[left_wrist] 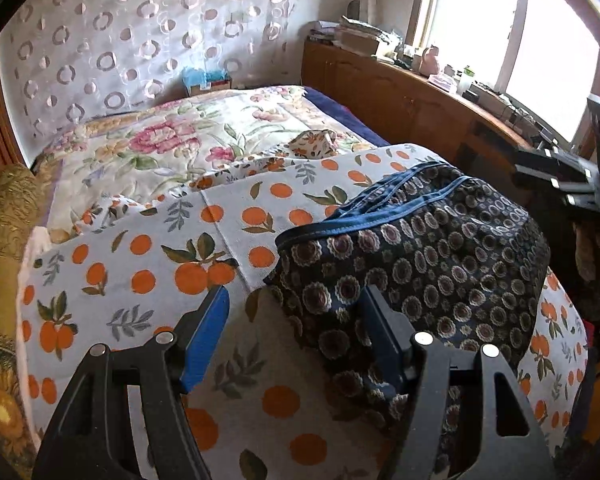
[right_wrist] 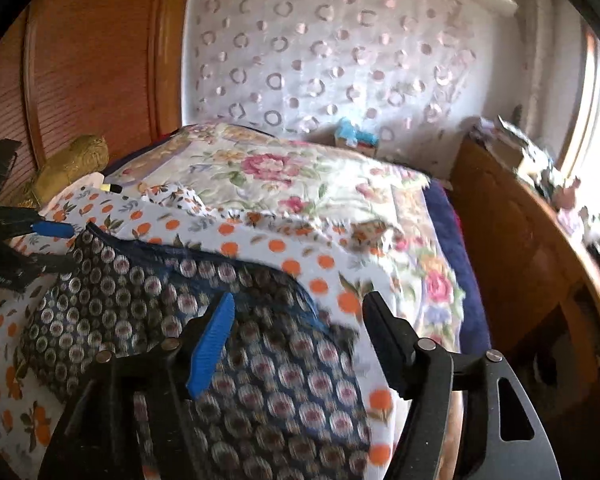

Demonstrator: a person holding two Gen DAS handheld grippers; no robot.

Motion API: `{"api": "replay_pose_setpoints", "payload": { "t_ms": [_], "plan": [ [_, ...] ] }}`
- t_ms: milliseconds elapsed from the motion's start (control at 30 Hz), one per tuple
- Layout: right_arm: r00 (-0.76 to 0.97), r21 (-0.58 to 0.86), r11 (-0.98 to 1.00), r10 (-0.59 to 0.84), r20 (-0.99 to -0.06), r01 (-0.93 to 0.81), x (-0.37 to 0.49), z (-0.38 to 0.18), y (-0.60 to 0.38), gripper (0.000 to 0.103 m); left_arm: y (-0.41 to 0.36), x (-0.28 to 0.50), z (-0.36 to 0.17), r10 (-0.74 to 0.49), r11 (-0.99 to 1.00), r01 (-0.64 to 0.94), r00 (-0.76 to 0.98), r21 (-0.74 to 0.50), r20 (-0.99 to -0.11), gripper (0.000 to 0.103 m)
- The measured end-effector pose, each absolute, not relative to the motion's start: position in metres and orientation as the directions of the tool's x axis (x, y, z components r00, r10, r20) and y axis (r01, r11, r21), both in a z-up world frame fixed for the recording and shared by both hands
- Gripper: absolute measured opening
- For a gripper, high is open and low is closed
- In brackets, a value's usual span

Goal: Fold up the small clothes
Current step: 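Lift the folded shirt bundle with both grippers off the sheet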

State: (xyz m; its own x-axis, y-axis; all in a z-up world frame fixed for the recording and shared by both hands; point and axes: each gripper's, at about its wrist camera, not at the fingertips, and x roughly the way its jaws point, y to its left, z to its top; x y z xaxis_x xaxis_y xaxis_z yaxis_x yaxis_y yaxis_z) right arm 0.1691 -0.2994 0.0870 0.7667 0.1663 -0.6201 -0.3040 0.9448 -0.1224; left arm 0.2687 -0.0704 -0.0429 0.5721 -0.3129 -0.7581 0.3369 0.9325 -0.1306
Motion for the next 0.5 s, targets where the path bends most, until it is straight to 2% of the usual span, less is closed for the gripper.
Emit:
{"api": "replay_pose_setpoints", "payload": {
  "t_ms": [167, 500],
  "plan": [
    [0.718, -0.097, 0.961, 0.126, -0.685, -0.26, 0.166, 0.064, -0.313, 0.07, -0.071, 0.281, -0.052, -0.296, 0.937, 0.327, 0.558, -0.123, -0.775, 0.068],
    [0.639, 0.055, 0.965, 0.211, -0.74, -0.256, 0.196, 0.047, -0.328, 0.07, -0.072, 0.291, -0.067, -0.291, 0.94, 0.313, 0.522, -0.137, -0.802, 0.068]
  ]
}}
